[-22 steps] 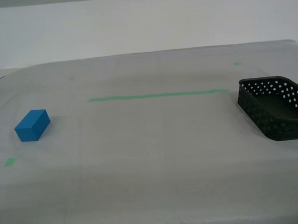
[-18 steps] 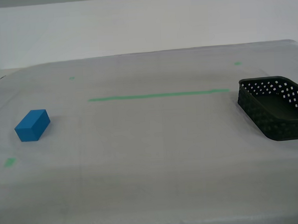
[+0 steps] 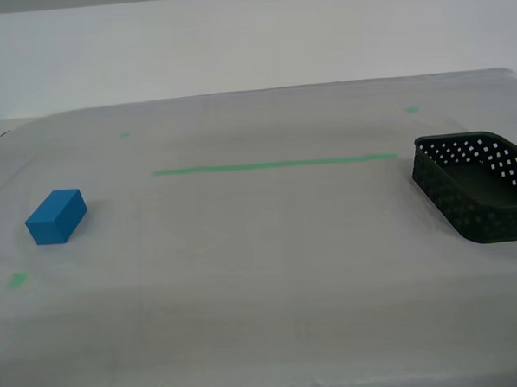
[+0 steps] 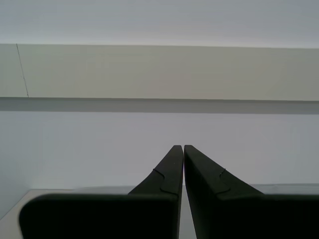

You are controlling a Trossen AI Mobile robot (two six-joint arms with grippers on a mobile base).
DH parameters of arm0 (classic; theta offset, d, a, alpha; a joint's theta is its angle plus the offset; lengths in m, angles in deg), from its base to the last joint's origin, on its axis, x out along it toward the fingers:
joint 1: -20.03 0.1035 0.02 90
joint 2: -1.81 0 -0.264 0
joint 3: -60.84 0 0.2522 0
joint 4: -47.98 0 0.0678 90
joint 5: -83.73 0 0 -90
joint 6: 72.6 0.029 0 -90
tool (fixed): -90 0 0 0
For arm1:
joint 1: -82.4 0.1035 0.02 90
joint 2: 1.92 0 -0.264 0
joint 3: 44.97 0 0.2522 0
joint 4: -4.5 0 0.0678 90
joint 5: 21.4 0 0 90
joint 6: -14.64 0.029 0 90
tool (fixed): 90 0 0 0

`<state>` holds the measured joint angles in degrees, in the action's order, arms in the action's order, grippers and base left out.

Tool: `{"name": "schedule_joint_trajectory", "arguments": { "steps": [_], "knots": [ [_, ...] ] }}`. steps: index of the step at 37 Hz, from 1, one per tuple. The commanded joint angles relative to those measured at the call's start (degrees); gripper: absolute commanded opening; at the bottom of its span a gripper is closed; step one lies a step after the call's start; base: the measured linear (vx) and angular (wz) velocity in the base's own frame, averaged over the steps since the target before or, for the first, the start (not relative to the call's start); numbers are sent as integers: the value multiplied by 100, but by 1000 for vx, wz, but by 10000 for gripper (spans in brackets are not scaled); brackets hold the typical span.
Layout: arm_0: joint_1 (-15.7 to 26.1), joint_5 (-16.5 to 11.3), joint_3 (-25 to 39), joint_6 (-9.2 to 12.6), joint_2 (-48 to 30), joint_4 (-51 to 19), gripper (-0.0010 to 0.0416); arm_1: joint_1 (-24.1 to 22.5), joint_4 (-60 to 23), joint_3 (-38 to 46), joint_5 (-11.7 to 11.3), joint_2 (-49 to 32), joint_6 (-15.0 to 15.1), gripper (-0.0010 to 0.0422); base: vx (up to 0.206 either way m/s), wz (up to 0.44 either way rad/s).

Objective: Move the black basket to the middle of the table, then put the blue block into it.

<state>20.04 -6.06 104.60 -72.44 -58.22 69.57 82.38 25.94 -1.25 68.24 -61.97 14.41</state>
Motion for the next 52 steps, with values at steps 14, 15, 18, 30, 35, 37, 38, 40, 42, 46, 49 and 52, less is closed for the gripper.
{"name": "schedule_joint_trajectory", "arguments": {
  "steps": [14, 15, 18, 30, 35, 37, 38, 40, 42, 46, 49, 52],
  "knots": [
    [4, -7, 4, -7, 0, 15, 1, 0, 17, 2, -4, 2, 9, 0, 0, 0],
    [4, -7, 4, -7, 0, 15, 1, -2, 17, 2, -4, 2, 9, 0, 0, 0],
    [4, -7, 4, -7, 0, 15, 0, 0, 17, 2, -4, 2, 9, 0, 0, 0],
    [4, -7, 4, -7, 0, 17, 1, -2, 17, 2, -4, 2, 9, 0, 0, 0],
    [4, -4, 4, -4, 0, 17, 0, -2, 17, 2, -4, 2, 9, 0, 0, 0],
    [4, -4, 4, -4, 0, 17, 0, -2, 17, 2, -4, 2, 9, 0, 0, 0],
    [4, -4, 4, -2, 0, 17, 1, -2, 17, 2, -4, 2, 9, 0, 0, 0],
    [4, -4, 4, -4, 0, 17, 0, -2, 17, 2, -4, 2, 9, 0, 0, 0],
    [4, -7, 4, -4, 0, 17, 0, -2, 17, 2, -4, 2, 9, 0, 0, 0],
    [4, -7, 4, 0, 0, 20, 1, -2, 17, 2, -4, 2, 9, 0, 0, 0],
    [4, -7, 4, -2, 0, 24, 0, -2, 17, 2, -4, 2, 9, 0, 0, 0],
    [4, -7, 4, -2, 0, 20, 0, 0, 17, 2, -4, 2, 9, 0, 0, 0]
  ]
}}
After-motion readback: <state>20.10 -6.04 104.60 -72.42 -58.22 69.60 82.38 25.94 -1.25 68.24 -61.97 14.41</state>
